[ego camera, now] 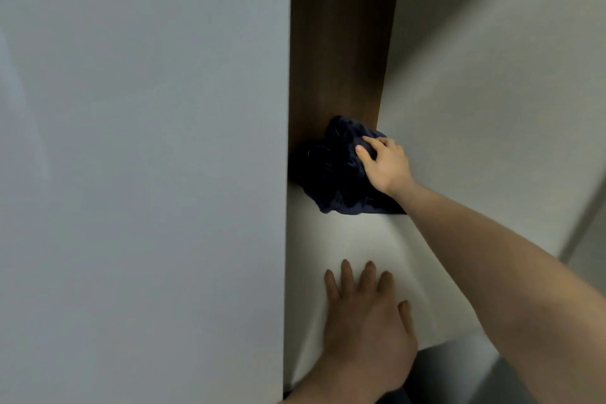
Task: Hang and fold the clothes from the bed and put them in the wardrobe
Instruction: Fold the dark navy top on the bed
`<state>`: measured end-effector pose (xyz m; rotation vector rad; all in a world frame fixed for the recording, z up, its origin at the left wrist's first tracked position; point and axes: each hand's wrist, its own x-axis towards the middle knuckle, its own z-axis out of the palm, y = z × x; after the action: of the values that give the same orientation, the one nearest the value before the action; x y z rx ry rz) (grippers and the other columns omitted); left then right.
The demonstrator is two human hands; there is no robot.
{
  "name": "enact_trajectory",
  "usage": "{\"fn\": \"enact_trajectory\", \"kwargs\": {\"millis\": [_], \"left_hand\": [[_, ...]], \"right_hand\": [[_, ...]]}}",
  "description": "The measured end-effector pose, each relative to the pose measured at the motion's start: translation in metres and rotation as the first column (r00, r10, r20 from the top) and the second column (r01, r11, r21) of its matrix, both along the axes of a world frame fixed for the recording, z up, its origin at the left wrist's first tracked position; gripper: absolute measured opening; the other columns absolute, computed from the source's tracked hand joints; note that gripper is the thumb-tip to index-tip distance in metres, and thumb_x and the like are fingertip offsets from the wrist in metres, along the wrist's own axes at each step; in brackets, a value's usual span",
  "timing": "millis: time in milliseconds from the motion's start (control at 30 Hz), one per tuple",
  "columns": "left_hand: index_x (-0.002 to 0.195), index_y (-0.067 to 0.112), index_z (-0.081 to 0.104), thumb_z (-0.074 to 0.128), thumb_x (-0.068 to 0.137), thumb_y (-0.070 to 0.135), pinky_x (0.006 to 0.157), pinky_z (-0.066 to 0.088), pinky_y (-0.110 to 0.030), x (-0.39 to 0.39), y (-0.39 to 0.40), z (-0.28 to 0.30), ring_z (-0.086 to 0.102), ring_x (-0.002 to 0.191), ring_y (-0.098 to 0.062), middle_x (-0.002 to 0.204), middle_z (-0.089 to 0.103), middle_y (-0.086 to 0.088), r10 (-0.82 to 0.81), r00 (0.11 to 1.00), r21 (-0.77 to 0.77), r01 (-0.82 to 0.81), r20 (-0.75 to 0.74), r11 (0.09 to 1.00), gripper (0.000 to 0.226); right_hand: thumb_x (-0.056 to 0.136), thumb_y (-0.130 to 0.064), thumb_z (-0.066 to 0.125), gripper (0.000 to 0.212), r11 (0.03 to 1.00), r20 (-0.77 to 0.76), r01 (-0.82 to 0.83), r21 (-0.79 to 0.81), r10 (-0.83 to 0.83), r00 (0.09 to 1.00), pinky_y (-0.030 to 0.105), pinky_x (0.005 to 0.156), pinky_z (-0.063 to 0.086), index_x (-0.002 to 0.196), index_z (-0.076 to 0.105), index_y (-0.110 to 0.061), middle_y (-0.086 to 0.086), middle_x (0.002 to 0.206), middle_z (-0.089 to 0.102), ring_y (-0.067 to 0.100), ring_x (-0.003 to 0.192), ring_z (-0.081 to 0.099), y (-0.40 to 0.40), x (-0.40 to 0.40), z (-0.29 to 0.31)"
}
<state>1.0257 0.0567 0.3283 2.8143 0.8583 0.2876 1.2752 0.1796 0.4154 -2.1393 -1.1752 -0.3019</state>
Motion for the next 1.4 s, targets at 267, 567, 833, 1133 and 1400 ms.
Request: {"fn": "enact_trajectory", "kwargs": {"millis": [267,567,833,1133,1400], "left_hand": [[0.155,0.018,0.027,0.021,0.105,0.044,0.122,-0.003,-0.061,-0.007,-0.002,0.002,0.001,0.154,-0.042,0.167,0.016,-0.007,-0.015,1.0,0.03,0.015,-0.005,0.999,0.056],[0.159,0.02,0.02,0.011,0.103,0.046,0.124,0.0,-0.056,-0.017,-0.004,0.004,0.003,0.155,-0.036,0.169,0.012,-0.004,-0.081,0.996,0.045,0.083,-0.034,0.996,0.062],[0.161,0.022,0.015,0.01,0.106,0.043,0.127,0.003,-0.049,-0.035,-0.014,0.006,0.001,0.156,-0.031,0.17,0.007,-0.001,-0.187,0.982,0.052,0.188,-0.02,0.981,0.059],[0.16,0.022,0.013,0.025,0.1,0.035,0.125,0.006,-0.051,-0.055,-0.025,-0.005,0.003,0.155,-0.035,0.17,0.006,0.0,-0.399,0.916,0.144,0.401,-0.045,0.905,0.063],[0.133,0.014,0.064,0.047,0.079,0.034,0.119,0.016,-0.06,-0.085,-0.043,-0.024,0.029,0.144,-0.052,0.142,0.058,-0.014,-0.586,0.807,0.155,0.572,0.065,0.805,0.06]], "right_hand": [[0.105,-0.038,0.048,0.041,0.966,-0.212,-0.039,0.255,0.095,0.973,0.036,0.12,0.029,0.142,0.06,-0.023,0.008,0.15,0.047,0.024,0.142,0.041,-0.056,-0.035,-0.002],[0.103,-0.033,0.054,0.037,0.974,-0.53,-0.092,0.206,0.19,0.826,0.032,0.109,0.038,0.138,0.057,-0.042,-0.006,0.145,0.057,0.011,0.138,0.046,-0.175,-0.104,0.001],[0.103,-0.024,0.055,0.046,0.985,-0.424,0.111,0.135,-0.044,0.904,0.033,0.124,0.025,0.144,0.049,-0.044,-0.023,0.155,0.035,0.001,0.145,0.031,-0.281,-0.176,-0.08],[0.104,-0.03,0.051,0.065,0.911,-0.405,0.287,-0.297,-0.393,0.826,0.025,0.123,0.004,0.161,0.018,-0.036,-0.011,0.17,-0.001,0.014,0.157,-0.002,-0.351,-0.25,-0.155],[0.1,-0.041,0.057,0.069,0.752,-0.41,0.511,-0.415,-0.657,0.633,0.03,0.124,0.019,0.159,0.024,-0.03,-0.007,0.167,0.015,0.015,0.153,0.018,-0.403,-0.347,-0.204]]}}
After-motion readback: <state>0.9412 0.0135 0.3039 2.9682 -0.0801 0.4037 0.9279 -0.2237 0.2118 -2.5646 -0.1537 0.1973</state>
